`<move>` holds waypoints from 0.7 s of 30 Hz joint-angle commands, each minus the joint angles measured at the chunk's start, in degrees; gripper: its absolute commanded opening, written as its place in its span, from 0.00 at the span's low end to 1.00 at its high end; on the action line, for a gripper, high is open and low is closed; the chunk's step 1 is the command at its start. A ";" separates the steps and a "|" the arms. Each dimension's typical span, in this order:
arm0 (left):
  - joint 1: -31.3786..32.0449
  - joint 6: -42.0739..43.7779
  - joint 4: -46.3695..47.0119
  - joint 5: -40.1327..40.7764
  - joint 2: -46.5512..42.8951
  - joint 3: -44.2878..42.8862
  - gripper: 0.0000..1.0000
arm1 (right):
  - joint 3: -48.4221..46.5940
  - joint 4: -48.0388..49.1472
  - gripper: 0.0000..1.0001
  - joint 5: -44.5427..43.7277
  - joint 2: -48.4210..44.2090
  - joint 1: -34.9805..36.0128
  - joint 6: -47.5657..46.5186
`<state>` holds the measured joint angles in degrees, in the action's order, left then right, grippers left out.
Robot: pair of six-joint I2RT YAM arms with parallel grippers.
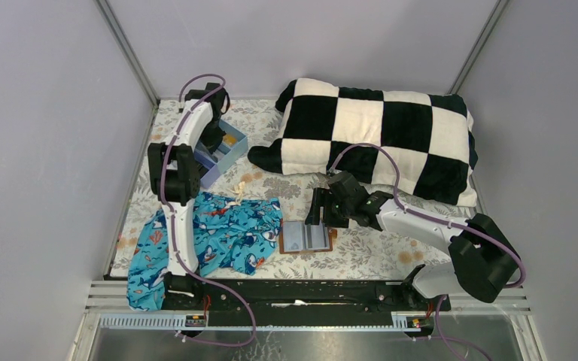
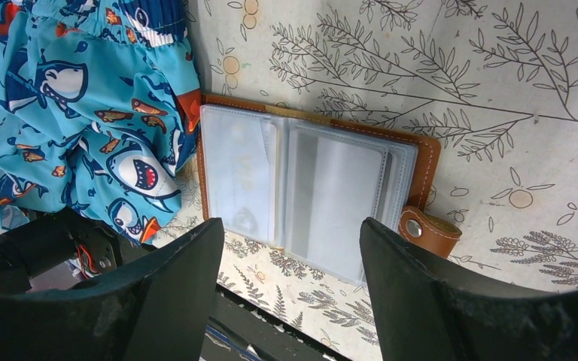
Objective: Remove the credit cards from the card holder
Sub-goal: Place the credit card in the storage box.
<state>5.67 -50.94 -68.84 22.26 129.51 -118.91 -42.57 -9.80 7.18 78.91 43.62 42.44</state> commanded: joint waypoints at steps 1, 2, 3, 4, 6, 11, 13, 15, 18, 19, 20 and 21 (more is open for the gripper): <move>-0.23 -0.57 2.58 -1.46 -1.20 -0.32 0.10 | -1.67 1.28 0.74 0.64 0.04 0.42 -1.03; -0.22 -0.52 3.21 -1.50 -1.70 0.22 0.13 | -1.54 1.26 0.74 0.64 -0.03 0.43 -1.03; -0.22 -0.56 3.84 -1.63 -2.14 0.61 0.16 | -1.41 1.25 0.74 0.64 -0.13 0.46 -0.97; -0.22 -0.50 4.30 -1.91 -2.53 0.92 0.18 | -1.26 1.27 0.74 0.64 -0.28 0.42 -0.95; -0.22 -0.43 4.73 -2.35 -2.94 1.04 0.23 | -1.08 1.34 0.74 0.64 -0.63 0.42 -0.87; -0.01 1.90 7.51 -4.37 -5.95 1.94 0.40 | -0.96 1.64 0.74 0.74 -1.16 0.49 -0.69; 0.04 2.67 8.70 -4.50 -8.19 2.66 0.43 | -0.82 1.65 0.74 0.69 -1.70 0.44 -0.60; 0.04 3.51 9.91 -5.06 -11.08 3.37 0.47 | -0.53 1.66 0.74 0.48 -2.39 0.42 -0.39; 0.26 5.34 12.46 -7.14 -16.88 5.56 0.48 | 0.44 2.11 0.74 0.18 -3.79 0.46 0.07; 0.49 6.49 14.04 -9.02 -19.22 7.09 0.48 | 0.65 2.11 0.74 -0.06 -4.16 0.47 0.06; 0.87 7.42 16.15 -10.92 -21.96 9.45 0.48 | 0.91 2.06 0.74 -0.42 -4.59 0.47 0.17; 1.48 8.49 18.67 -13.01 -24.71 12.23 0.49 | 1.19 2.10 0.74 -0.72 -5.09 0.42 0.27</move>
<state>5.93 -46.72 -58.57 15.42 117.32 -111.83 -42.15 -9.43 7.11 76.90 43.62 42.33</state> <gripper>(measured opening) 0.482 0.742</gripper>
